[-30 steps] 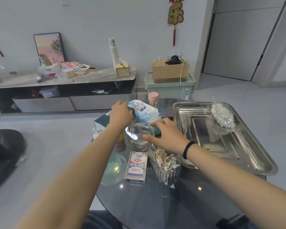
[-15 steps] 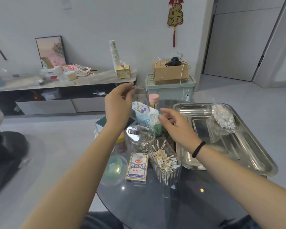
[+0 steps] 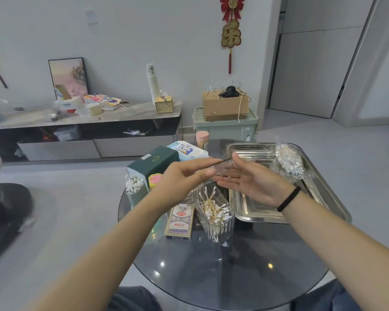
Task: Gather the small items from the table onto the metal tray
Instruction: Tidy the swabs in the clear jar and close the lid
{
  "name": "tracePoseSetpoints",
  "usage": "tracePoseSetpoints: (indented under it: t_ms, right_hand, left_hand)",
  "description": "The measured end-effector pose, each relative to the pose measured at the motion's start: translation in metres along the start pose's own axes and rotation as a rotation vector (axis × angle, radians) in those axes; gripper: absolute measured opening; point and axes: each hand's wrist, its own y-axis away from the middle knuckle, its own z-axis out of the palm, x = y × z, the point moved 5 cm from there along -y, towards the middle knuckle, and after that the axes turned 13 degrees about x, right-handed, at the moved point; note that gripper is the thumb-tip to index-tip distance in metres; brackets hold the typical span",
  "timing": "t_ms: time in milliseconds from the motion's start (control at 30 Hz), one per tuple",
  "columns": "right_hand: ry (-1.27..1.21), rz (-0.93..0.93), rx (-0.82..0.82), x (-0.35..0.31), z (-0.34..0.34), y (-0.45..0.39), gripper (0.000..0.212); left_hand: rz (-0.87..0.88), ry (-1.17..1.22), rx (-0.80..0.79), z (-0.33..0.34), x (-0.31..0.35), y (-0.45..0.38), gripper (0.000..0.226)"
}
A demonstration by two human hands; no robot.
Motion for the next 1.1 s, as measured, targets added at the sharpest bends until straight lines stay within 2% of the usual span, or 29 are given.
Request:
tracePoseSetpoints:
  t_ms: [100, 200, 400, 600, 967, 1100]
  right_hand:
    - [-0.013, 0.022, -0.11, 0.005, 0.001, 0.003, 0.065]
    - [0.08, 0.012, -0.169, 0.013, 0.004, 0.006, 0.047]
    - [0.315, -0.068, -0.026, 0.032, 0.002, 0.001, 0.053]
    - [0.576, -0.101, -0.025, 0.042, 0.005, 0.001, 0.052]
    - [0.71, -0.196, -0.003, 0.044, 0.003, -0.002, 0.056]
    - [0.722, -0.21, 0.046, 0.041, 0.003, -0.002, 0.056]
  left_hand:
    - [-0.025, -0.105, -0.137, 0.002, -0.012, 0.008, 0.03]
    - [-0.1, -0.24, -0.233, 0.008, -0.028, 0.018, 0.049]
    - [-0.127, -0.514, -0.253, 0.016, -0.049, 0.024, 0.092]
    - [-0.111, -0.568, -0.283, 0.017, -0.065, 0.02, 0.097]
    - [-0.012, -0.589, -0.221, 0.024, -0.077, 0.022, 0.098]
    - [0.006, -0.626, -0.224, 0.026, -0.075, 0.019, 0.108]
